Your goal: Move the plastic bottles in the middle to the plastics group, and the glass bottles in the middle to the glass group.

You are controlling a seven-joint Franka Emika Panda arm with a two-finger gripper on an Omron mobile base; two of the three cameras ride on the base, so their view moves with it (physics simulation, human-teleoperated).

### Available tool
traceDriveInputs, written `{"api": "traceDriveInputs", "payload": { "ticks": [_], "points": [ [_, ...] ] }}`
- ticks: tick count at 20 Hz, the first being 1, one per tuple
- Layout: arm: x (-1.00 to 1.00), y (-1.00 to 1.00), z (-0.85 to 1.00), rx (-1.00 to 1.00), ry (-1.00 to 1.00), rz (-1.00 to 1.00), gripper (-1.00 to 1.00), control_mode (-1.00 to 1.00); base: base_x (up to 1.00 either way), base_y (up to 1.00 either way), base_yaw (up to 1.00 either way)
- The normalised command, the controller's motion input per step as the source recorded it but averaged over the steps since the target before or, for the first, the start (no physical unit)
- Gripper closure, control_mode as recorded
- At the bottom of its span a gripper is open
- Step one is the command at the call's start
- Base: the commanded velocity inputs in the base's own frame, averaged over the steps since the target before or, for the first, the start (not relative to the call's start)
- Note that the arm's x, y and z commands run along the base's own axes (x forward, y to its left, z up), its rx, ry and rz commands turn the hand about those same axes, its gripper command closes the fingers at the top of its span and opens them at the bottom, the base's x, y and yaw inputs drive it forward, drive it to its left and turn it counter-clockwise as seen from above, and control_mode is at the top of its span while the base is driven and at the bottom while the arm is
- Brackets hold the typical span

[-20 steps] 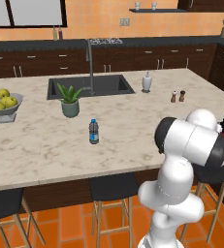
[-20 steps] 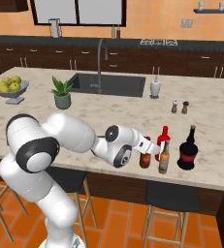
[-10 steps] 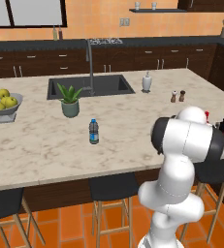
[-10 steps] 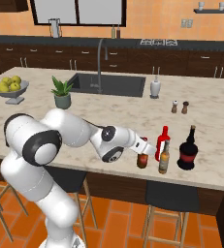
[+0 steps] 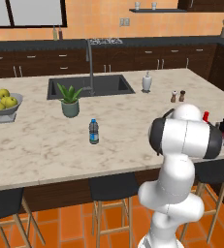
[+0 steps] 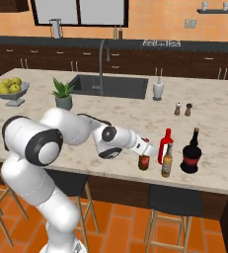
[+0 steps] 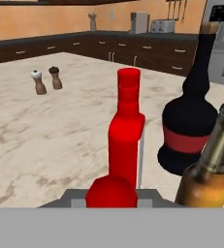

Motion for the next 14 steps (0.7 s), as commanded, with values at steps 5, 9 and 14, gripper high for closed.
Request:
{"api": "traceDriveInputs", "payload": {
  "ticks": [5,9,14],
  "points": [
    [0.00,0.00,0.00,0.00,0.00,0.00,-1.00,-1.00,0.00,0.00,0.00],
    [0.00,0.00,0.00,0.00,0.00,0.00,-1.00,-1.00,0.00,0.00,0.00],
    [-0.04,0.12,0.26,0.00,0.00,0.00,-1.00,-1.00,0.00,0.00,0.00]
  ]
}}
